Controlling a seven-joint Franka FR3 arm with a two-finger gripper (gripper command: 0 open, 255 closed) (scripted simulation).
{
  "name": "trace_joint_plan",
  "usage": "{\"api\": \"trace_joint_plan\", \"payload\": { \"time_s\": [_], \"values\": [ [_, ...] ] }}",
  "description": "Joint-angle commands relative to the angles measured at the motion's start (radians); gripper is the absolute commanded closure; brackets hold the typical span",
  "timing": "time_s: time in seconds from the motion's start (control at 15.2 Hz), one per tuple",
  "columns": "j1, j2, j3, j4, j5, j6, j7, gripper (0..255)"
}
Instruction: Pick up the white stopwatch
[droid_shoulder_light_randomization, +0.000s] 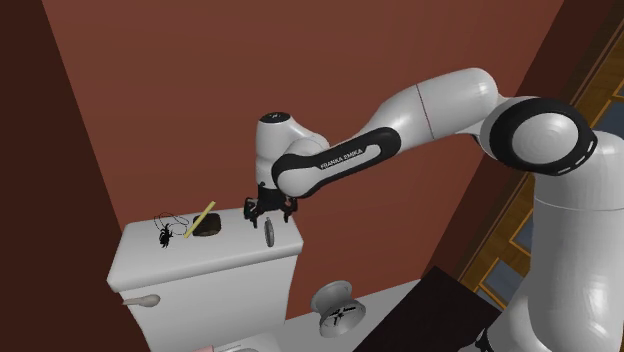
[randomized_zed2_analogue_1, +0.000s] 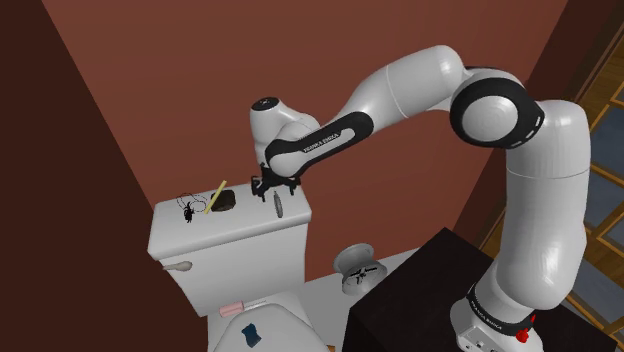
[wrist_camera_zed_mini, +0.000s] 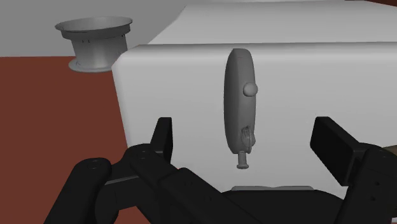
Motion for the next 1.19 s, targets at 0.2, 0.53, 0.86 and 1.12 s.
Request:
{"api": "trace_joint_plan", "payload": {
  "time_s": [0.2,0.53,0.86,1.12],
  "values": [
    [0.006,0.031,-0.009,-0.017,-0.018,0.045,0.016,0],
    [0.007,0.031,-0.009,-0.015,-0.018,0.044,0.016,255],
    [0.006,0.029,-0.009,-0.019,-0.018,0.046,0.017,255],
    [0.002,0.009,-0.003,-0.005,-0.006,0.014,0.006,255]
  ]
}}
